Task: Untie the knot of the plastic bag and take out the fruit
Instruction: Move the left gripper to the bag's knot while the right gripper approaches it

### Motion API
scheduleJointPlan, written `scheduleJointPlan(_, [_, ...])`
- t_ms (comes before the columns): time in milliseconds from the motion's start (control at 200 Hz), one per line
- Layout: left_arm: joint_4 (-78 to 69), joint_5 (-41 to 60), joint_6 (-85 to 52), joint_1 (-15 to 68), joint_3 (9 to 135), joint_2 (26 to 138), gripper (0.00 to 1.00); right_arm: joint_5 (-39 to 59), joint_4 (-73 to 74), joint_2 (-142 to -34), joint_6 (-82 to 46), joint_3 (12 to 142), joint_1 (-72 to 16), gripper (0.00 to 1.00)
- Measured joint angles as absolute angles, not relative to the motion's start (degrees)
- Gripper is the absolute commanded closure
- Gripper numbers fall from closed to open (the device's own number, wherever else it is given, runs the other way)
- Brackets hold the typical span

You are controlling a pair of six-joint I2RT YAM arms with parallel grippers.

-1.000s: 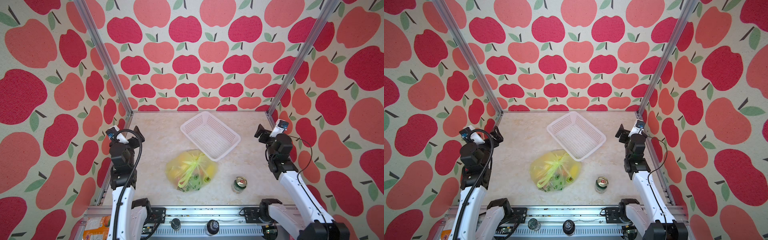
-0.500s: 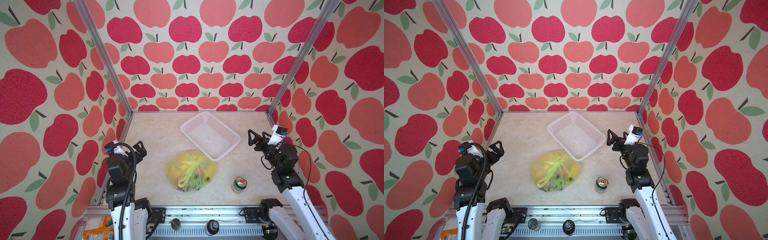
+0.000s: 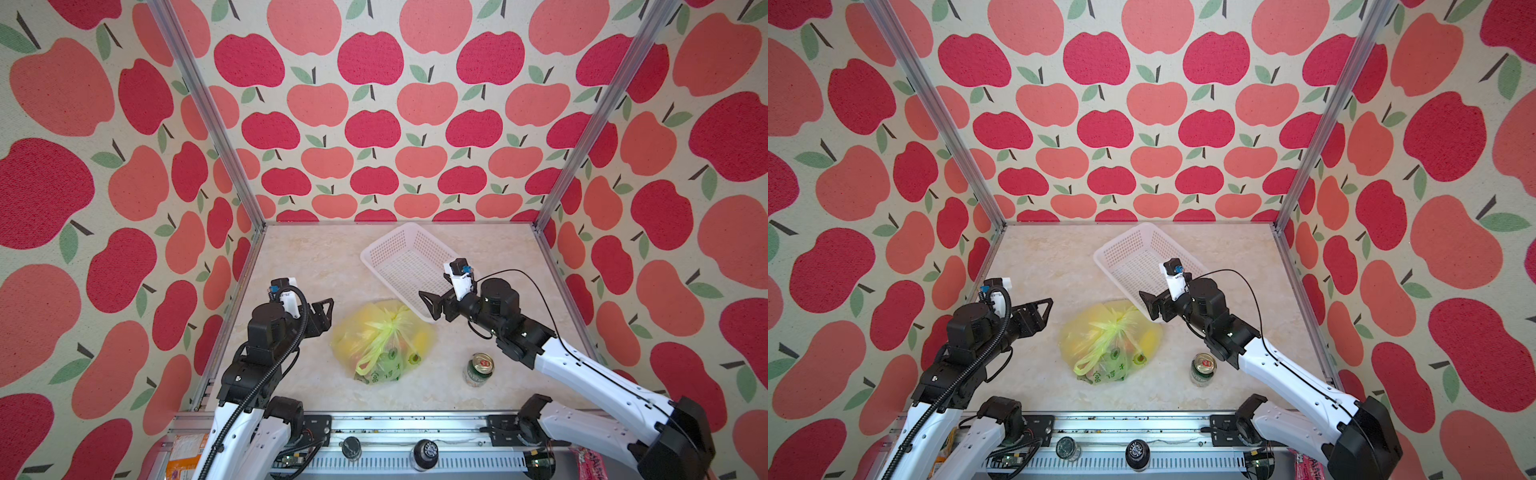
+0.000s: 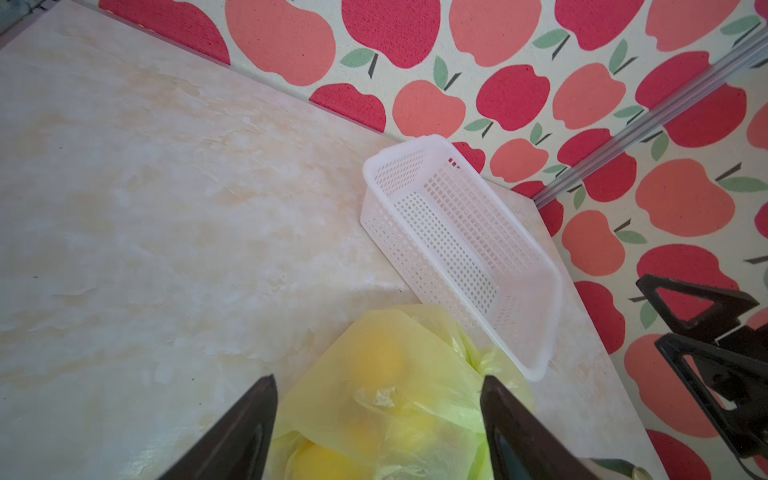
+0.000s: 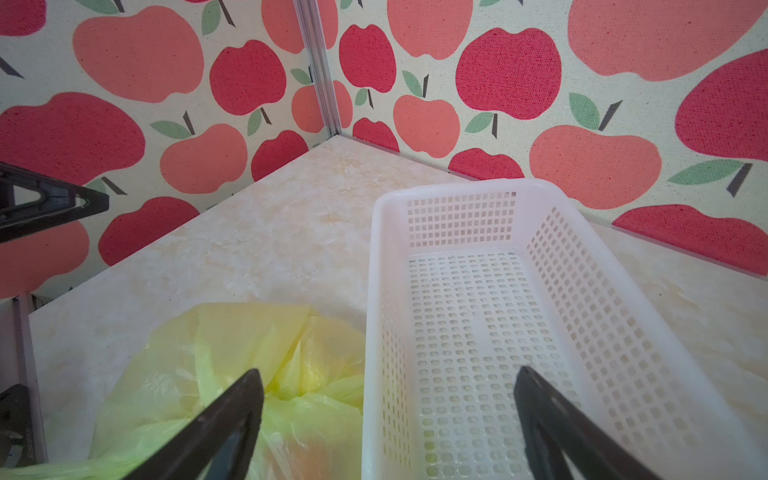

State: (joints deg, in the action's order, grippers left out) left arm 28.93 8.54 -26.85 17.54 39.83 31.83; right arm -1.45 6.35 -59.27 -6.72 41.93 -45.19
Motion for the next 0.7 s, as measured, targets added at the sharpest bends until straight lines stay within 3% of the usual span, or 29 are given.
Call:
scheduleJointPlan(280, [28.77, -2.68, -24.18, 35.31, 39.90, 40.64, 0.13, -4.03, 8.51, -56.58, -4.23, 36.36, -45.25, 0.07])
scheduleJointPlan(700, [26.28, -0.45, -21.39, 37.08, 39.86, 47.37, 0.03, -0.58, 11.97, -51.09, -4.03, 32.42, -45.28, 0.06])
